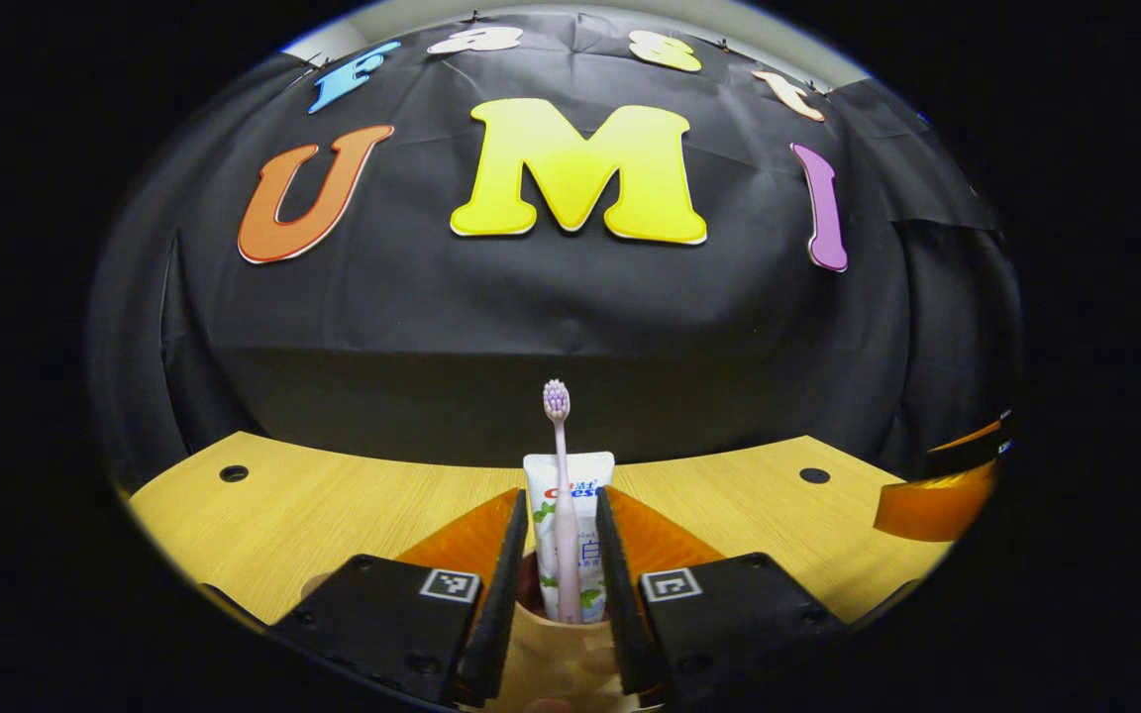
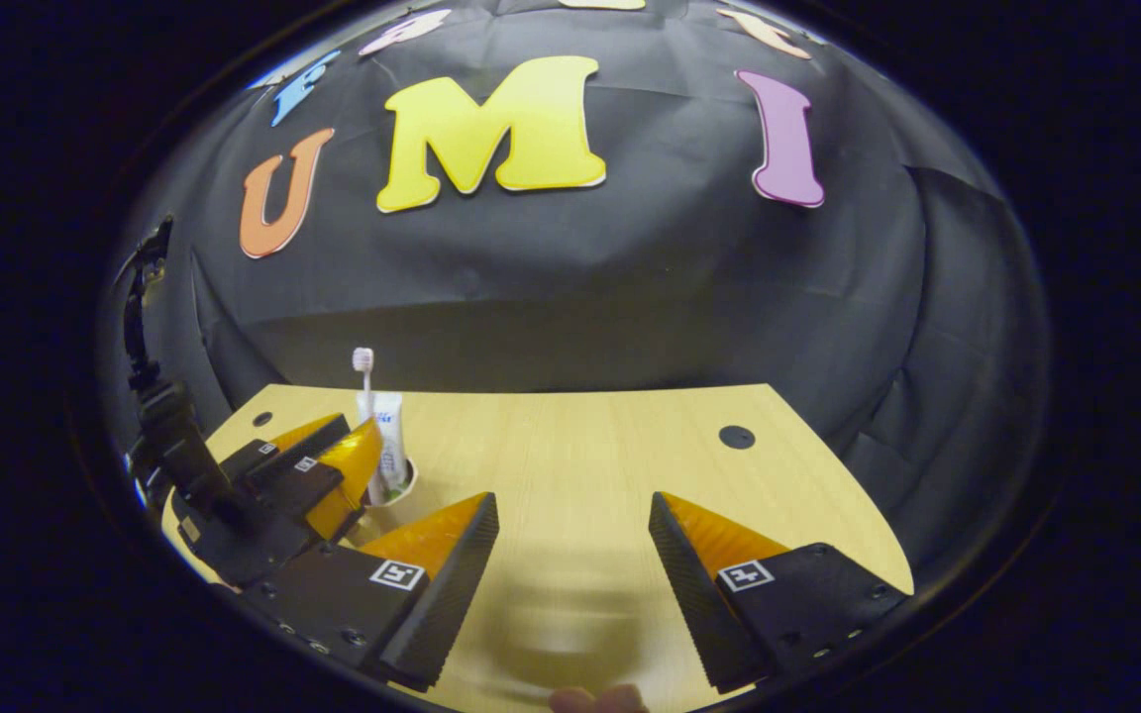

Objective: Put the toothbrush and toothpaste on the desktop into the cup, then pick up the cup and place it on the coaster on the desktop.

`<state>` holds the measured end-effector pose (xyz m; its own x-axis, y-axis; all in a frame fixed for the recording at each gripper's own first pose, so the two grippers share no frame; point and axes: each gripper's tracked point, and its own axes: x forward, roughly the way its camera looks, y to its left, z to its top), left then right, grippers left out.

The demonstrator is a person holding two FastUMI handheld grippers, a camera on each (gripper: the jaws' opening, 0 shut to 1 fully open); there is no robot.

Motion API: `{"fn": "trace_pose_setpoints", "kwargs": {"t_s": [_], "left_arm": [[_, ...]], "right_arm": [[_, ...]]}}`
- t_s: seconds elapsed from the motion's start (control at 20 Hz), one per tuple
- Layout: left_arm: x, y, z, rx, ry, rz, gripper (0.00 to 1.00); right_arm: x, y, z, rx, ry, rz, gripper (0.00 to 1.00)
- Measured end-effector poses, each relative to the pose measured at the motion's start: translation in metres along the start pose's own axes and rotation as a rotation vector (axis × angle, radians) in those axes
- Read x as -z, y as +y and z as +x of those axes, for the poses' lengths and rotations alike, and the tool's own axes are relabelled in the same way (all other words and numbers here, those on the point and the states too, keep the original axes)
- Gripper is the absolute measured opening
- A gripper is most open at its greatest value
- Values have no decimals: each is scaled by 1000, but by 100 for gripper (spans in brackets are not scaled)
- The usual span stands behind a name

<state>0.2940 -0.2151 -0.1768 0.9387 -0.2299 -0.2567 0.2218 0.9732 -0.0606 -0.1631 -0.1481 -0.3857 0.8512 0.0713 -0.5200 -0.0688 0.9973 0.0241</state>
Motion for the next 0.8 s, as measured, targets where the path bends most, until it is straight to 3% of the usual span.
{"fn": "trace_pose_setpoints", "kwargs": {"t_s": [0.15,0.25,0.5,0.8], "left_arm": [[-9,18,-18,-23,-1,-20,86],[-11,33,-32,-44,34,-22,93],[-18,84,-88,-123,103,-43,94],[-52,141,-150,-206,68,2,94]], "right_arm": [[-4,19,-3,-18,1,-9,90],[-6,35,-7,-35,4,-23,91],[-4,80,-13,-79,54,-51,91],[0,130,-17,-110,120,-97,92]]}}
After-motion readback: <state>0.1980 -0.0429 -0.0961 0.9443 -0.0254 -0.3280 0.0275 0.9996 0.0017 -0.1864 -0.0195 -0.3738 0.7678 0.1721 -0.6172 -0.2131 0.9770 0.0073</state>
